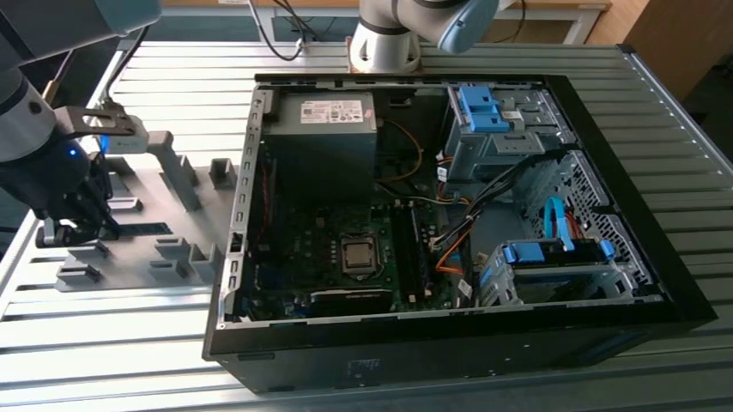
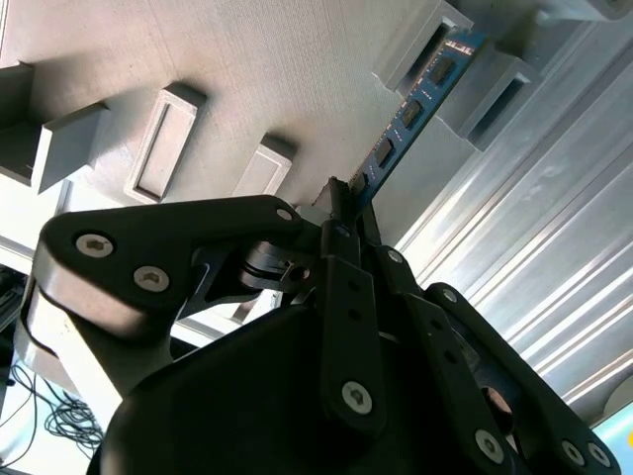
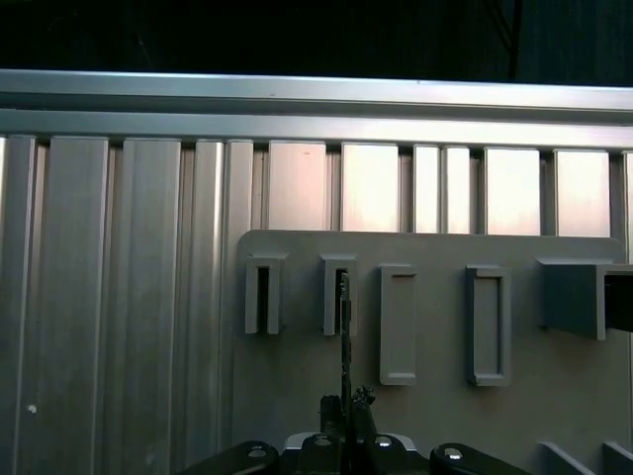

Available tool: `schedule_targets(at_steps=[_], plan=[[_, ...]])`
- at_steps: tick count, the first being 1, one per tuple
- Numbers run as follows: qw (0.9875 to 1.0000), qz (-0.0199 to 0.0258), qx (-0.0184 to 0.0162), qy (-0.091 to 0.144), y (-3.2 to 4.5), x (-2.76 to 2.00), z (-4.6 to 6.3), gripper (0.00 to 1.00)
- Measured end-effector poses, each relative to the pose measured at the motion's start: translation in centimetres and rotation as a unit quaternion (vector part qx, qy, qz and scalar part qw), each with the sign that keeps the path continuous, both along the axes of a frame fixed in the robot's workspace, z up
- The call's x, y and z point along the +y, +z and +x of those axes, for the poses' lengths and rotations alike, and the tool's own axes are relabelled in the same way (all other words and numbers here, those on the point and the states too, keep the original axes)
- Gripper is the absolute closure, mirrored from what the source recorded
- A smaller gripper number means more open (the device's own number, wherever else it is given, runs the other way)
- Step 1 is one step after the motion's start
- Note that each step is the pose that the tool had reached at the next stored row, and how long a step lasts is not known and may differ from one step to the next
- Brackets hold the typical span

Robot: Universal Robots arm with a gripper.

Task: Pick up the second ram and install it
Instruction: 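Pick up the second ram and move it above second insertion slot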

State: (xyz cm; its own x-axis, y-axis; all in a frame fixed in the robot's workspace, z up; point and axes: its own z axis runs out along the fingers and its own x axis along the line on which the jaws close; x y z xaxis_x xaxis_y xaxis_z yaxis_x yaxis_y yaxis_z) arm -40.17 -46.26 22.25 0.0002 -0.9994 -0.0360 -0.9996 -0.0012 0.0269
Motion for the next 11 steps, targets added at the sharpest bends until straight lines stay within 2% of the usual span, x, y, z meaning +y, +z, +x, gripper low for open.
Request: schedule_targets(at_steps=[11], plan=[[1.0000,0.0000,0.0000,0.000,0.25,0.00,0.00,0.86]])
